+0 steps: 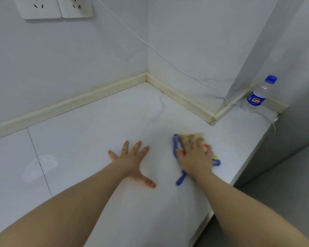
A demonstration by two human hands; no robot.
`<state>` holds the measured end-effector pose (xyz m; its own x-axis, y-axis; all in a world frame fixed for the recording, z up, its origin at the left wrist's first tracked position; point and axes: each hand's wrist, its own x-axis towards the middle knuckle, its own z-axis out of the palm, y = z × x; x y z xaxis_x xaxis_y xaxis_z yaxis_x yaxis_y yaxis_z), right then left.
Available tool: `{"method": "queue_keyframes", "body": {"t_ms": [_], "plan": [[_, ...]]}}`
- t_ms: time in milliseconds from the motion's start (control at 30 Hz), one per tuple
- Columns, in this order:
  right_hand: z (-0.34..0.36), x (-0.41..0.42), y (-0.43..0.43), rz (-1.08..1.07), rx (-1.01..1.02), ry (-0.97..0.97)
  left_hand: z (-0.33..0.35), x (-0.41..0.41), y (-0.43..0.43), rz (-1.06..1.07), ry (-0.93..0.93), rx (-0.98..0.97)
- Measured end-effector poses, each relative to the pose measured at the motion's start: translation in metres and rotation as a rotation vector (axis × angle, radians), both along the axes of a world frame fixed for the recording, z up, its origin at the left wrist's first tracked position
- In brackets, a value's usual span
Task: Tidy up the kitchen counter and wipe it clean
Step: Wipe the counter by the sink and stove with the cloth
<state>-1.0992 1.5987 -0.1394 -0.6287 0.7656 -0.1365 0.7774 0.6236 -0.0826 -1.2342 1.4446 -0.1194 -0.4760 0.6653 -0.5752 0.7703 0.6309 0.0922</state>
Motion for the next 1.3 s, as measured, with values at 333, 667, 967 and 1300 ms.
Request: {"method": "queue_keyframes", "body": {"t_ms": [333, 667, 967, 1300], "plan": [[0.008, 0.003, 0.075, -0.443, -0.125, -0.014, -0.006, 0.000, -0.005, 0.023, 0.034, 0.039], [-0.001, -0.023, 0.053, -0.097, -0.041, 0.020, -0.005, 0.002, -0.005, -0.004, 0.047, 0.045], [-0.007, -0.079, -0.013, 0.353, -0.012, 0.009, -0.003, -0.010, -0.011, -0.043, 0.047, 0.077], [-0.003, -0.074, -0.003, 0.150, 0.013, 0.045, -0.003, -0.052, -0.016, 0.167, 0.055, 0.110]]}}
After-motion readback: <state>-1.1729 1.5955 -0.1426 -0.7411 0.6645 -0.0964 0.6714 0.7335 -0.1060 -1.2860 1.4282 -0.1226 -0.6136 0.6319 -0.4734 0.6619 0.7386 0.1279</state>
